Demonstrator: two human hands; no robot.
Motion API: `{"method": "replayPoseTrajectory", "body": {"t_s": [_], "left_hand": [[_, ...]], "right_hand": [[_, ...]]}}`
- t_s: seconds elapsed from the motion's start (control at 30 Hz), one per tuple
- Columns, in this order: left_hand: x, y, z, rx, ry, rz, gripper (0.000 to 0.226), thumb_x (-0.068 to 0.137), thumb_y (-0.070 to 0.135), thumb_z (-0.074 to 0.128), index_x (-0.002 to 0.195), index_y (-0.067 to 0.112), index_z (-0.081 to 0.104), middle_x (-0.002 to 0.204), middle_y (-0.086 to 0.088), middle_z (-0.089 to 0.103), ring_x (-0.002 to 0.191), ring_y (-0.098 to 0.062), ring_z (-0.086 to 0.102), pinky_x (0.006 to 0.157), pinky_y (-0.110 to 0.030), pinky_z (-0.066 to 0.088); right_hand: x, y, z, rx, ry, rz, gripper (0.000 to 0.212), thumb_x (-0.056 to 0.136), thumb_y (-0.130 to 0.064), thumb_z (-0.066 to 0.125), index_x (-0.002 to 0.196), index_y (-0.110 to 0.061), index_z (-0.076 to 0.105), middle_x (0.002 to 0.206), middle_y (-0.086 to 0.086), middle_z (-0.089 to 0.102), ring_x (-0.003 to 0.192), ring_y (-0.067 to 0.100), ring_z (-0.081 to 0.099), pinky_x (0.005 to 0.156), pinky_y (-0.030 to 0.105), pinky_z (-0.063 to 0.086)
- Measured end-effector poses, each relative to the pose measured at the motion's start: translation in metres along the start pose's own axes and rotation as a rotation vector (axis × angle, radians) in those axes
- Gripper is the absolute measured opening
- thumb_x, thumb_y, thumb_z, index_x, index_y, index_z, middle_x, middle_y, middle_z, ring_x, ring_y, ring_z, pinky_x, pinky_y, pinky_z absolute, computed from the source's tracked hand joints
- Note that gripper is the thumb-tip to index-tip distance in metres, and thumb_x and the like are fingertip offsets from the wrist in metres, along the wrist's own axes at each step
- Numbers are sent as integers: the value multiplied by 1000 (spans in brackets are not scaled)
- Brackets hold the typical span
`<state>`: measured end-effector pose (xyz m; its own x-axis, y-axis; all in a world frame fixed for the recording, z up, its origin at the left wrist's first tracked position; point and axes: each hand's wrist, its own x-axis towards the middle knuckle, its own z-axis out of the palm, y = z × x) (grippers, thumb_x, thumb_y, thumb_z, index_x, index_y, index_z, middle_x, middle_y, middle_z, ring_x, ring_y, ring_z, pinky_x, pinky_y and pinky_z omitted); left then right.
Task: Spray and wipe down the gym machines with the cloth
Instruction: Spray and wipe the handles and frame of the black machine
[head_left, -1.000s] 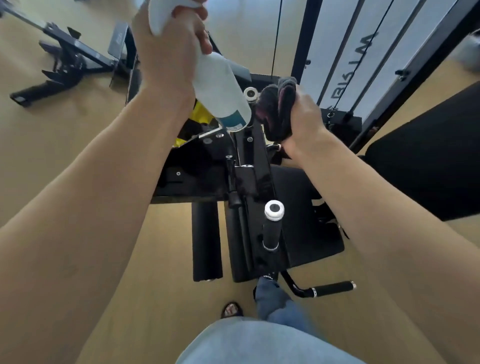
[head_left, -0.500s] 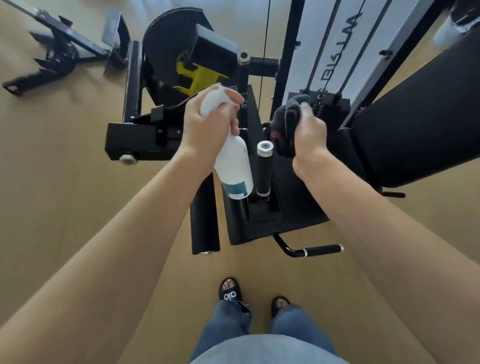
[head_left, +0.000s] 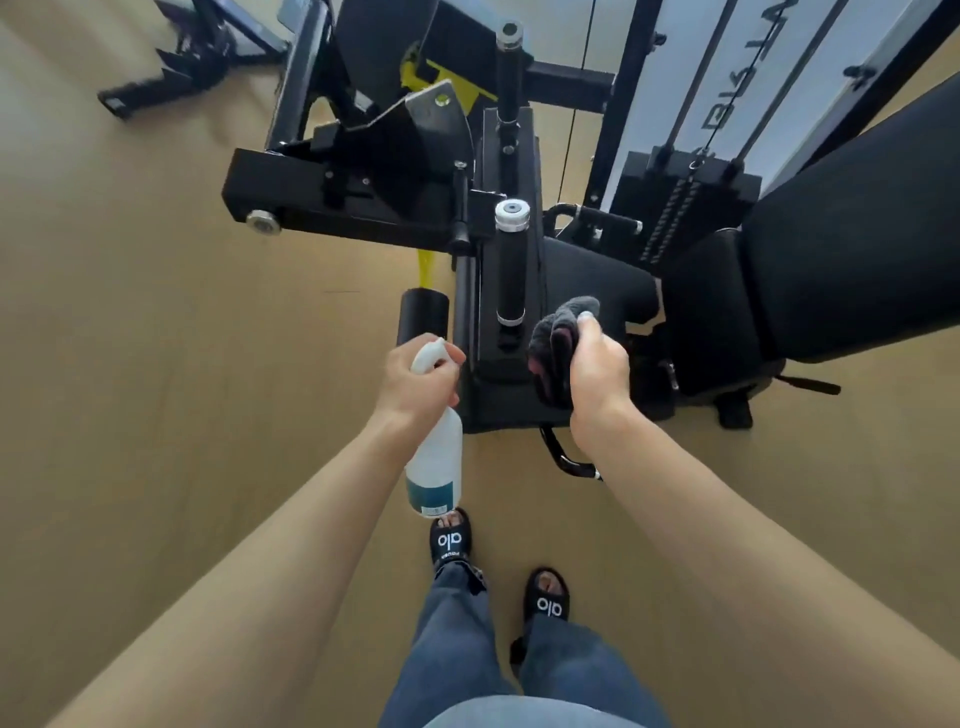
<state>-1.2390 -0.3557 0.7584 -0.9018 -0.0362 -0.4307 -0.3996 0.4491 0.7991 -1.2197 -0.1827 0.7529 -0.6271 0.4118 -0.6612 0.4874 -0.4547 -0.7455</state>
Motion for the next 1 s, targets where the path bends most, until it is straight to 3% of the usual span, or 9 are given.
{"method": "replayPoseTrajectory", "body": {"t_s": [0.07,0.2,0.3,0.43,0.53,0.63,0.77,0.83,1.0], "left_hand": [[-7,-15,-1,-32,19,-55,16,91,0,56,97,6,70,76,-7,60,63,-17,56,54,-23,48],[-8,-31,-9,-84,45,-97,7,89,4,67,95,5,68,77,-4,61,62,-17,57,60,-27,48],[2,-34,-15,-101,26,-86,7,91,12,73,91,11,66,79,-3,60,68,-19,57,64,-28,48],[29,-36,-25,-81,-12,-27,18,93,22,76,84,19,61,84,-4,60,76,-23,60,66,-29,49],[56,-42,-31,2,-70,15,21,93,30,76,83,22,59,84,-3,62,78,-24,66,65,-31,51],[85,-48,-36,67,-137,45,20,92,34,76,84,24,60,82,-2,64,71,-19,65,62,-30,50],[114,-53,-38,80,-247,37,24,89,34,79,106,21,70,92,2,66,77,-16,66,70,-36,63],[125,-52,-40,94,-306,26,33,91,34,79,118,22,64,100,6,63,77,-13,66,76,-34,64],[141,-46,-36,120,-434,47,45,91,34,77,128,13,63,116,-4,68,64,-12,64,59,-22,54]], "right_hand": [[-7,7,0,-21,-40,32,34,105,-39,43,102,-19,70,99,5,75,76,16,71,51,20,56],[-17,17,12,-58,-117,31,38,92,-51,51,108,-26,74,106,3,77,103,25,72,95,46,58],[-22,20,27,-16,-162,47,48,88,-55,55,124,-26,70,114,1,76,110,26,70,103,49,52],[-19,23,44,130,-213,82,49,100,-52,49,122,-15,72,117,9,75,114,27,69,107,47,50],[-13,23,59,164,-98,-1,48,97,-56,51,118,-18,73,113,6,76,111,25,70,104,47,51],[-13,25,84,61,178,-183,41,91,-57,51,106,-27,75,104,-3,77,104,18,71,98,46,55],[-21,28,108,-61,455,-449,33,103,-44,45,95,-21,67,86,-11,71,79,0,65,75,19,50],[-21,30,109,-87,526,-495,33,105,-41,44,96,-17,65,87,-9,69,72,-4,62,65,11,45],[-15,31,111,-143,627,-513,31,106,-39,43,101,-17,66,88,-12,68,71,-8,62,60,8,44]]}}
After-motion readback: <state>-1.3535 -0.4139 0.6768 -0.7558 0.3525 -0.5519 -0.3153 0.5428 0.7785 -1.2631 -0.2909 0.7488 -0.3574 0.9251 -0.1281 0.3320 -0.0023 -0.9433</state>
